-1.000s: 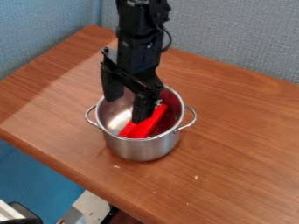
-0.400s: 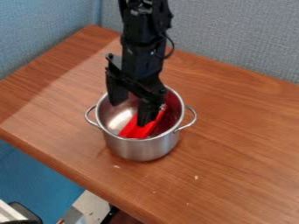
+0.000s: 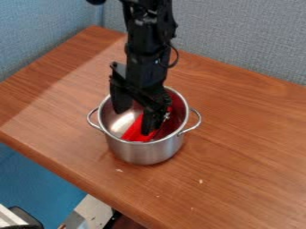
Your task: Put the red object in the metal pot
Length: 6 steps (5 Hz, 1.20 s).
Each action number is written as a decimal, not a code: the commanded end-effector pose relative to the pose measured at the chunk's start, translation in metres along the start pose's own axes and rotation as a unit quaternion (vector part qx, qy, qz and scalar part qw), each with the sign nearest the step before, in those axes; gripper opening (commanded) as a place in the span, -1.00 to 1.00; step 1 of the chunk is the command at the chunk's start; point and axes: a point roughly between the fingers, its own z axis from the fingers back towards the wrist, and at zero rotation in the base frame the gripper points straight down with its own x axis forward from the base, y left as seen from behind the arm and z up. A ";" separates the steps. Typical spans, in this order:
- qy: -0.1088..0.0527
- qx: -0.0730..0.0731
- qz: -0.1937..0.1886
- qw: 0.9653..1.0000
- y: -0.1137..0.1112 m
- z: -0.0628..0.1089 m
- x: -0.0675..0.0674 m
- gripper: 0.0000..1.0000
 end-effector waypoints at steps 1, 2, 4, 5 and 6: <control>-0.003 0.008 -0.008 1.000 -0.001 -0.001 0.004 1.00; 0.002 0.010 -0.006 1.000 0.001 -0.005 0.005 1.00; 0.000 -0.001 -0.003 1.000 0.003 -0.002 0.006 -1.00; -0.014 -0.019 -0.007 1.000 0.002 0.012 0.005 -1.00; -0.010 -0.028 -0.005 1.000 0.001 0.014 0.005 1.00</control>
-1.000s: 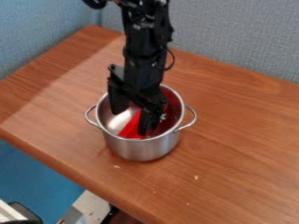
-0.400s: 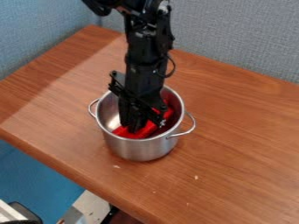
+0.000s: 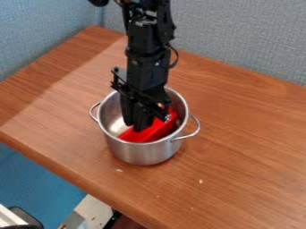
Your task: Put the red object in the metal pot
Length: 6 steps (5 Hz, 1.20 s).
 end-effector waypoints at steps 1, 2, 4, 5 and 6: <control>-0.026 -0.002 0.002 1.000 0.002 0.018 0.005 1.00; -0.028 -0.006 0.007 1.000 0.003 0.026 0.005 1.00; -0.040 -0.007 0.010 0.999 0.004 0.059 -0.002 1.00; -0.044 -0.009 0.007 0.999 0.006 0.072 -0.006 1.00; -0.045 -0.009 0.009 0.999 0.011 0.077 -0.007 1.00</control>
